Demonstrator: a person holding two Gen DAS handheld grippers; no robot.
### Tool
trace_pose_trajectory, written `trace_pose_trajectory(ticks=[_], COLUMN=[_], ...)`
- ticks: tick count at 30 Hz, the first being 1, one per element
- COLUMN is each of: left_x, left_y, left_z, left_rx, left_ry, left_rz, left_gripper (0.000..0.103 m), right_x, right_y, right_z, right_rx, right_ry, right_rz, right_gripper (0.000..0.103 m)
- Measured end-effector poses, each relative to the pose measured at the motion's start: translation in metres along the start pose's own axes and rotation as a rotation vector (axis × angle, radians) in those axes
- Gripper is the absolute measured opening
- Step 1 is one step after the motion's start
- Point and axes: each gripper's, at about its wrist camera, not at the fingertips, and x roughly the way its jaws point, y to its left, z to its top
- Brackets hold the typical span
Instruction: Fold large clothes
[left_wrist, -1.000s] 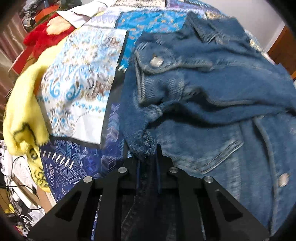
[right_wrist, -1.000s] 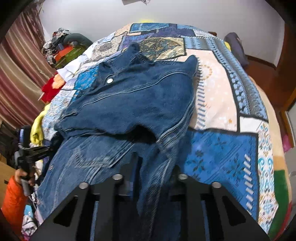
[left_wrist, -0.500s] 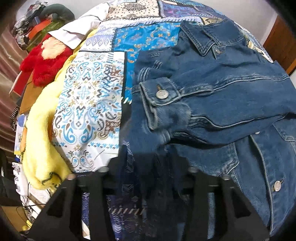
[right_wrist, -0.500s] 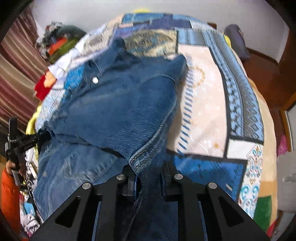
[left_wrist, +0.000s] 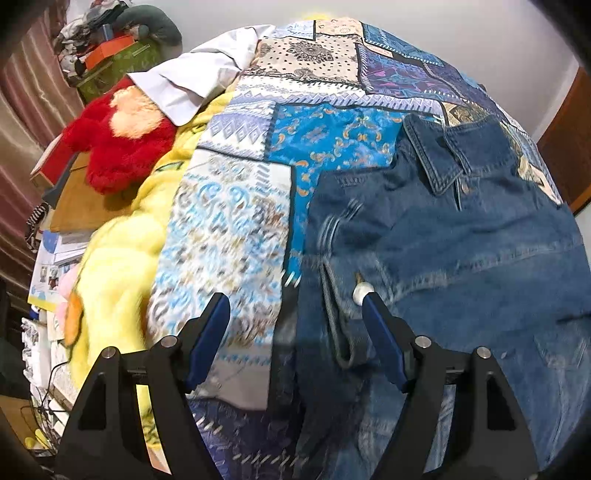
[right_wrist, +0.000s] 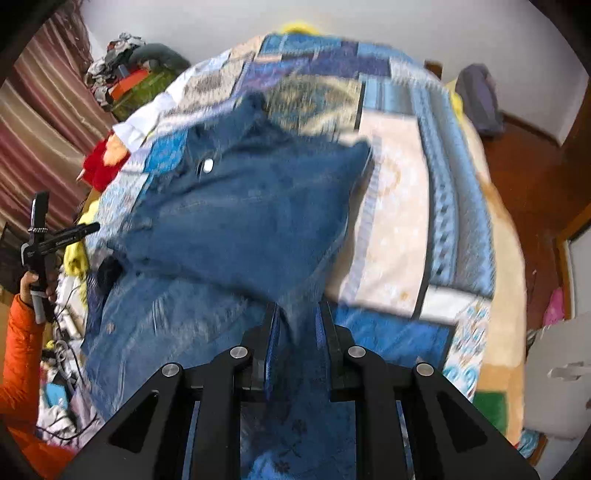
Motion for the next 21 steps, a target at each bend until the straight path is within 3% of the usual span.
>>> trace_pose_trajectory(ticks=[5, 14, 17, 19, 21], left_x=[0.018, 0.080, 0.105, 0.119, 0.124], left_y=[-0.020, -0.026, -0.021, -0.018, -0.020], left_z=[0.020, 0.061, 0.071, 0.075, 0.078], left_rx=[0.053, 0.034, 0.008, -0.007, -0.006], left_ry=[0.009, 0.093, 0.124, 0.136, 0.114], left_rz=[-0.002, -0.036, -0.019, -0.033, -0.054], left_gripper=[0.074, 0.075, 0.075, 0.075, 0.075], right_x=[-0.003, 0.098, 0.130, 0.143, 0.144], right_y=[-0.012, -0.036, -0.040, -0.040, -0.040], right_z=[0.042, 0.096, 0.098, 0.097, 0.097], right_rx=[0.051, 0.106, 0.094, 0.068, 0.045], right_ry=[-0.096, 0.015, 0.054, 0.079, 0.065], right_rz=[-0.062, -0.057, -0.159, -0.187, -0.176], right_gripper=[0.015, 0.015, 0.015, 0.027, 0.029])
